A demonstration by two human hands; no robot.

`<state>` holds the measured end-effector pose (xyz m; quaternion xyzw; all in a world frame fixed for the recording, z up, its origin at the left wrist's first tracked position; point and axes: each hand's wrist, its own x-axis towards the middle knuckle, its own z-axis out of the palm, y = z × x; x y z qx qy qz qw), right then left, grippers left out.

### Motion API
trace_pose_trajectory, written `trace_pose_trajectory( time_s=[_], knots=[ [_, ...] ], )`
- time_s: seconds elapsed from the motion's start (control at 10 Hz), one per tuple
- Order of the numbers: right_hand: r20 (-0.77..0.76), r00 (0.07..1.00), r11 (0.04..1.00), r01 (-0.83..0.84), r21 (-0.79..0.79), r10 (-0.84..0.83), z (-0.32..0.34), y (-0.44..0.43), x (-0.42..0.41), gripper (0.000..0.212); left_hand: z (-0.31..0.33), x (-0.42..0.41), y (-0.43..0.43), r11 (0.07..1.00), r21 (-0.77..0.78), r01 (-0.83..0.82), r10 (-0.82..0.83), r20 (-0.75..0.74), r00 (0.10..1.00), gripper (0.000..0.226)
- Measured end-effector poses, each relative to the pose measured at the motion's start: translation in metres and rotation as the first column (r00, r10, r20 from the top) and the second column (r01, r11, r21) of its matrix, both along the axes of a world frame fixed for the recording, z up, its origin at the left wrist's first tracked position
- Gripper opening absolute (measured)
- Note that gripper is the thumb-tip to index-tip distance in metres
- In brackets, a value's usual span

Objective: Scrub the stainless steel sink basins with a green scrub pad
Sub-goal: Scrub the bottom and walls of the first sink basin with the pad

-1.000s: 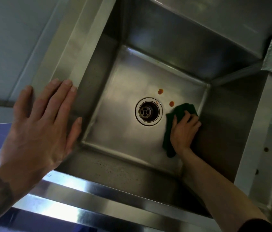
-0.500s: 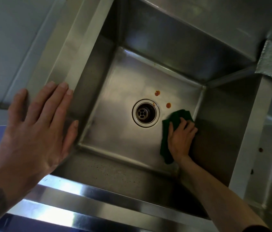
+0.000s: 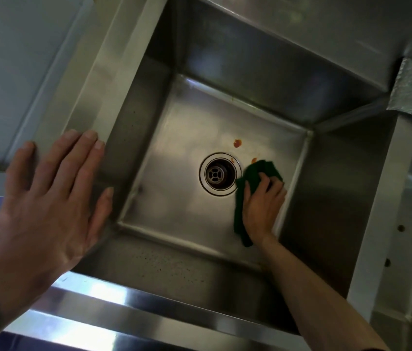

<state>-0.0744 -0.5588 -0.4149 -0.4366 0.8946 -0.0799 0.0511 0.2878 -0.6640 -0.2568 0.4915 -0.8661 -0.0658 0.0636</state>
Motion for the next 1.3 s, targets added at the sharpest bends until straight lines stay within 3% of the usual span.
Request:
trace_pose_trajectory(
  time_s=[0.1, 0.3, 0.5, 0.6, 0.7, 0.8, 0.9, 1.0, 1.1, 1.2, 1.3],
  knots=[
    [0.017, 0.998, 0.998, -0.057, 0.023, 0.057, -0.002, 0.014, -0.005, 0.046, -0.033, 0.021, -0.004, 0.999, -0.039, -0.012, 0.01, -0.032, 0.999, 0.075],
    [0.026, 0.987, 0.987, 0.162, -0.007, -0.161, 0.0, -0.06, -0.025, 0.049, -0.093, 0.061, -0.015, 0.995, -0.091, 0.026, -0.017, 0.09, 0.996, 0.089],
    [-0.014, 0.997, 0.997, -0.072, 0.012, 0.072, -0.001, -0.006, -0.029, 0.044, -0.1, 0.059, -0.014, 0.985, -0.17, 0.011, 0.009, 0.116, 0.993, 0.091],
    [-0.062, 0.992, 0.993, 0.112, 0.035, -0.109, -0.001, -0.039, -0.053, 0.045, -0.106, 0.062, -0.015, 0.976, -0.218, -0.001, 0.048, 0.212, 0.976, 0.096],
    [-0.061, 0.982, 0.984, 0.179, 0.015, -0.177, -0.001, -0.068, -0.05, 0.05, -0.125, 0.078, -0.017, 0.985, -0.171, 0.005, 0.028, 0.189, 0.982, 0.099],
    [-0.029, 0.998, 0.998, -0.055, -0.004, 0.055, -0.001, -0.043, -0.033, 0.048, -0.134, 0.086, -0.019, 0.992, -0.129, -0.014, 0.038, 0.187, 0.982, 0.101],
    [-0.028, 0.995, 0.995, -0.098, 0.034, 0.099, -0.002, -0.017, -0.05, 0.046, -0.133, 0.085, -0.018, 0.996, -0.093, -0.009, 0.026, 0.186, 0.982, 0.099],
    [-0.087, 0.989, 0.992, 0.123, 0.026, -0.12, -0.003, -0.04, -0.061, 0.045, -0.114, 0.069, -0.013, 0.995, -0.099, -0.018, 0.03, 0.123, 0.992, 0.093],
    [-0.011, 0.969, 0.969, 0.245, -0.028, -0.246, 0.0, -0.064, -0.038, 0.05, -0.084, 0.047, -0.006, 0.991, -0.135, -0.01, 0.016, 0.043, 0.999, 0.086],
    [0.019, 0.998, 0.998, -0.058, -0.026, 0.058, -0.002, -0.05, -0.026, 0.049, -0.057, 0.028, -0.004, 0.999, -0.052, -0.016, 0.01, -0.102, 0.995, 0.076],
    [-0.012, 1.0, 1.0, -0.024, -0.002, 0.024, 0.0, -0.046, -0.046, 0.047, -0.03, 0.012, 0.001, 1.0, 0.015, -0.003, 0.005, -0.138, 0.99, 0.07]
  ],
)
